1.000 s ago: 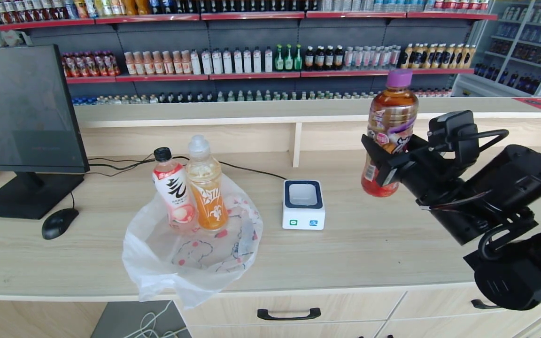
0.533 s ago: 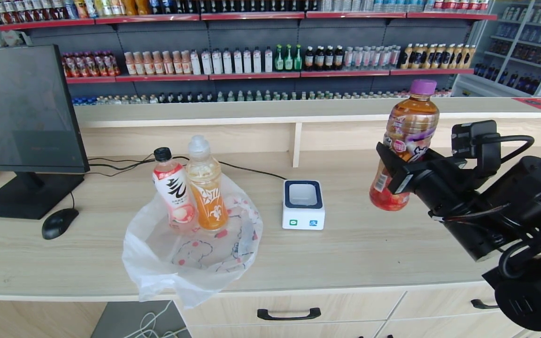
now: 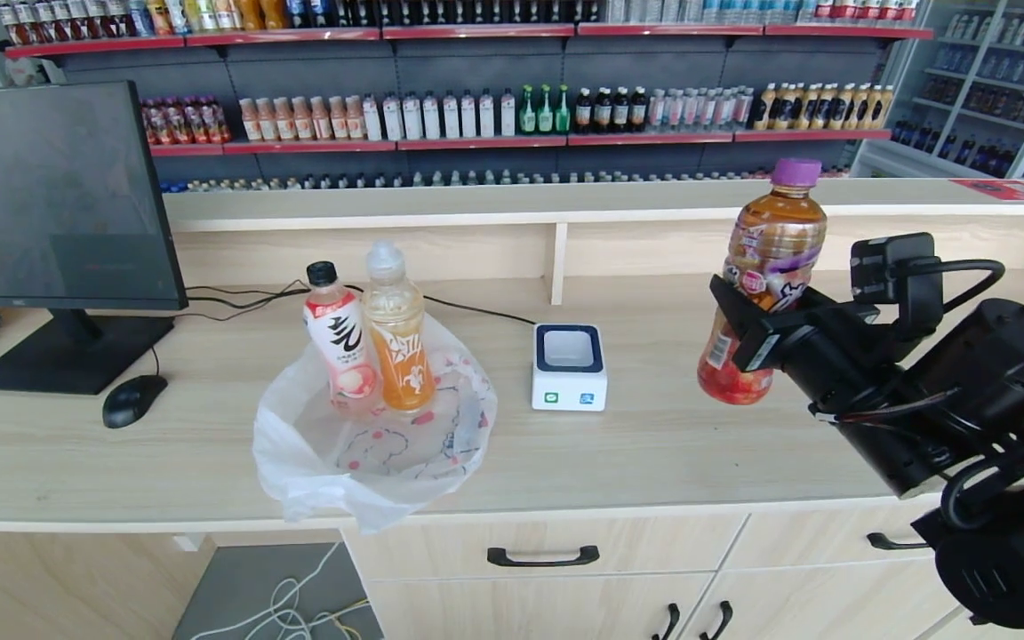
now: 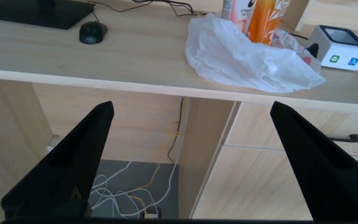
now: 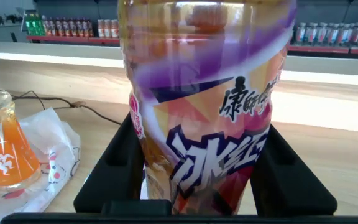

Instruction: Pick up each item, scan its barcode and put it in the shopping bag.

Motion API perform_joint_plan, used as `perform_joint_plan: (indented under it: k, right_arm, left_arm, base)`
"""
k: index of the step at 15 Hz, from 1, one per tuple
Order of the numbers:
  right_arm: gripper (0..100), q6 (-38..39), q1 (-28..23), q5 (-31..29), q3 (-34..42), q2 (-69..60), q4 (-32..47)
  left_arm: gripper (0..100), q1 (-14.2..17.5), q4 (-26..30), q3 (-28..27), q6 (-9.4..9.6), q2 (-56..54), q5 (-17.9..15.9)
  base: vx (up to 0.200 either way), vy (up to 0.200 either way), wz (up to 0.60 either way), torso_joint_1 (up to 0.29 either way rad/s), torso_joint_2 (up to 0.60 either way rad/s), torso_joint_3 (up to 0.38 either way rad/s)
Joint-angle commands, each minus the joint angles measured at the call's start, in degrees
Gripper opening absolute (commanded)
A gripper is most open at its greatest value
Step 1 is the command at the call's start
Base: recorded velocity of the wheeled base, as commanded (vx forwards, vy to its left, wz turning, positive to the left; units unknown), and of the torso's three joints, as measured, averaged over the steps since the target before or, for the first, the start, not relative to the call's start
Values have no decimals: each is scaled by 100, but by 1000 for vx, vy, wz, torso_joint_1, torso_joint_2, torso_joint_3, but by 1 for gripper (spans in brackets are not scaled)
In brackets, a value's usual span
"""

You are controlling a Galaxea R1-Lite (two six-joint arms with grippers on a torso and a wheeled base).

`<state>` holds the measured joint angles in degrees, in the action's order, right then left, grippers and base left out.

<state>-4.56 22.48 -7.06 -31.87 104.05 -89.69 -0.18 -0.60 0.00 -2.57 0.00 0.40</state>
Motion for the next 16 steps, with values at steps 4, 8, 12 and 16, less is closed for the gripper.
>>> perform_joint_plan:
  k: [4,8,12,16]
  right_arm:
    - [0,-1,20,3,75,-69,-31]
    - [0,8,20,3,128,-104,-31]
    - [0,8,20,3,128,-86,-31]
    - [0,8,28,3,119,-69,-31]
  left_arm:
    - [100,1,7,0,-6,9,4]
    - [100,1,-2,0,-6,9,4]
    - [100,1,-2,0,-6,9,4]
    - [100,1,-2,0,-6,9,4]
  base:
    - [0,100,0,-1,1,0]
    - [0,200,0,7,6,0]
    - [0,200,0,-5,4,2]
    - [0,100,0,2,2,1]
